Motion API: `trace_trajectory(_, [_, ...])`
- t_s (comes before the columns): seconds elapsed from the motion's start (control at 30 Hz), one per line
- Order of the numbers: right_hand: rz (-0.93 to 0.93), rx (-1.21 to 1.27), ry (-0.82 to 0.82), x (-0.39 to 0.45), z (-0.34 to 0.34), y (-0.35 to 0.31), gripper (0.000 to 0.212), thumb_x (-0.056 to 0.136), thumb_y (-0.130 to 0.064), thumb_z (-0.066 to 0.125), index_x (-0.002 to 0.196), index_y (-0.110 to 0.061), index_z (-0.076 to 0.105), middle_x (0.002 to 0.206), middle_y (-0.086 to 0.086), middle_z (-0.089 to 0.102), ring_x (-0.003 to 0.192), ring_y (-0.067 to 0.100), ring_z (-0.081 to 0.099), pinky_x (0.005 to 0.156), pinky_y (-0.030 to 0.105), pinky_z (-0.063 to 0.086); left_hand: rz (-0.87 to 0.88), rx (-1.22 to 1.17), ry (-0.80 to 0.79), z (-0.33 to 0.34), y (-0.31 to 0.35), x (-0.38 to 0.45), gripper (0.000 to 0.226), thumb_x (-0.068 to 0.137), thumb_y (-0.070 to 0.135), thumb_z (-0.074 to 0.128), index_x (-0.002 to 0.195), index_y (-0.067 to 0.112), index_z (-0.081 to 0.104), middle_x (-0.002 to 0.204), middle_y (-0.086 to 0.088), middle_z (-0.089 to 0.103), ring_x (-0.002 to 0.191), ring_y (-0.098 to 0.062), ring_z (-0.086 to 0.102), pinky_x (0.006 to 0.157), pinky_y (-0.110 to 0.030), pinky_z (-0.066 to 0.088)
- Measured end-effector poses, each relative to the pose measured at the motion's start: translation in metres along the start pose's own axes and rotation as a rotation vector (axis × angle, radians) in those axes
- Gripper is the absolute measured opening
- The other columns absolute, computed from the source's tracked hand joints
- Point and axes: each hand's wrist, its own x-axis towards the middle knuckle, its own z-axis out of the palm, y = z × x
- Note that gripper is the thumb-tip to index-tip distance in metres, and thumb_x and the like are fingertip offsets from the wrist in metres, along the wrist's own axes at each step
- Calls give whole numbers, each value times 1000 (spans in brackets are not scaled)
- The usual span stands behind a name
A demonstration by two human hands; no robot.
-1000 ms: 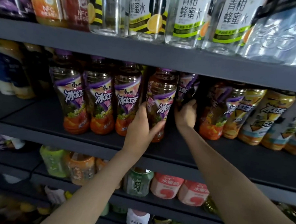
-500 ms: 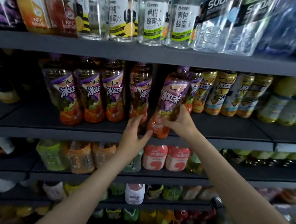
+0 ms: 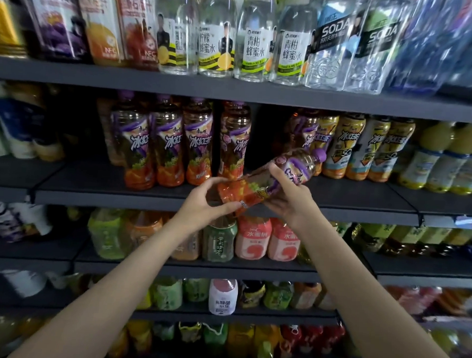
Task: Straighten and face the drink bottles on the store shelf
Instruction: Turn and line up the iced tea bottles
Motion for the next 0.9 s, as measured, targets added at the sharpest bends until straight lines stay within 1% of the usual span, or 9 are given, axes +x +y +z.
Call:
trace_trajectory(0.13, [-52, -128, 66, -2, 5, -3, 53, 70, -38, 81, 108, -7, 63, 98, 9, 71, 88, 22, 69, 57, 27, 57, -29, 131, -143, -2, 8, 0, 66, 71, 35, 77, 127, 27, 43, 118, 10, 53, 105, -5, 54, 80, -11, 43])
trace_trajectory(0.27, [-87, -299, 76, -4, 11, -9, 66, 61, -52, 83, 107, -10, 61, 100, 7, 70, 92, 25, 66, 83, 41, 56, -32, 266, -195, 8, 11, 3, 71, 71, 37, 78, 131, 22, 42, 114, 8, 56, 102, -8, 57, 86, -21, 46])
trace_trajectory(0.33, [-59, -296, 11, -6, 7, -12, 69, 65, -56, 78, 111, -9, 57, 102, 7, 66, 91, 23, 64, 79, 38, 56, -107, 68, -239, 7, 11, 3, 53, 75, 34, 73, 122, 20, 52, 111, 7, 62, 100, -9, 61, 89, -24, 49])
trace_trajectory(0.4, [-39, -212, -64, -10, 1, -18, 50, 78, -52, 69, 105, -12, 55, 100, 8, 62, 90, 22, 63, 71, 31, 55, -237, -209, -270, 1, 14, 2, 32, 79, 32, 67, 108, 23, 60, 110, 1, 66, 101, -13, 63, 90, -31, 51])
trace_trajectory(0.5, [-38, -119, -108, -10, -5, -23, 39, 85, -47, 63, 102, -12, 58, 106, 9, 64, 96, 22, 64, 72, 28, 54, -287, -324, -280, -8, 11, 2, 26, 78, 27, 65, 104, 22, 61, 105, 0, 68, 97, -13, 65, 80, -28, 55])
trace_trajectory(0.57, [-74, -132, -118, -10, 0, -24, 46, 84, -44, 66, 114, -10, 57, 109, 8, 67, 98, 21, 65, 72, 27, 54, -228, -236, -278, -11, 10, 1, 25, 80, 21, 70, 103, 25, 60, 98, 6, 69, 94, -11, 65, 75, -20, 53])
trace_trajectory(0.63, [-94, -139, -119, -9, 5, -22, 53, 80, -41, 71, 120, -9, 57, 108, 7, 69, 98, 20, 67, 78, 31, 56, -128, 4, -229, -12, 13, 0, 43, 75, 22, 77, 110, 30, 53, 101, 13, 64, 95, -7, 61, 76, -15, 48])
trace_trajectory(0.73, [-100, -41, -55, -8, 8, -21, 64, 72, -40, 79, 122, -8, 53, 110, 8, 68, 98, 22, 67, 86, 39, 56, 48, 327, -57, -7, 11, 0, 72, 68, 26, 82, 128, 29, 43, 117, 11, 50, 107, -9, 50, 90, -24, 44])
trace_trajectory(0.9, [-192, -6, -17, -10, 9, -21, 64, 67, -31, 83, 121, -10, 56, 108, 7, 70, 95, 19, 68, 84, 38, 57, 198, 464, 19, -4, 0, -1, 77, 68, 26, 82, 132, 25, 39, 123, 13, 41, 120, -11, 42, 103, -34, 38])
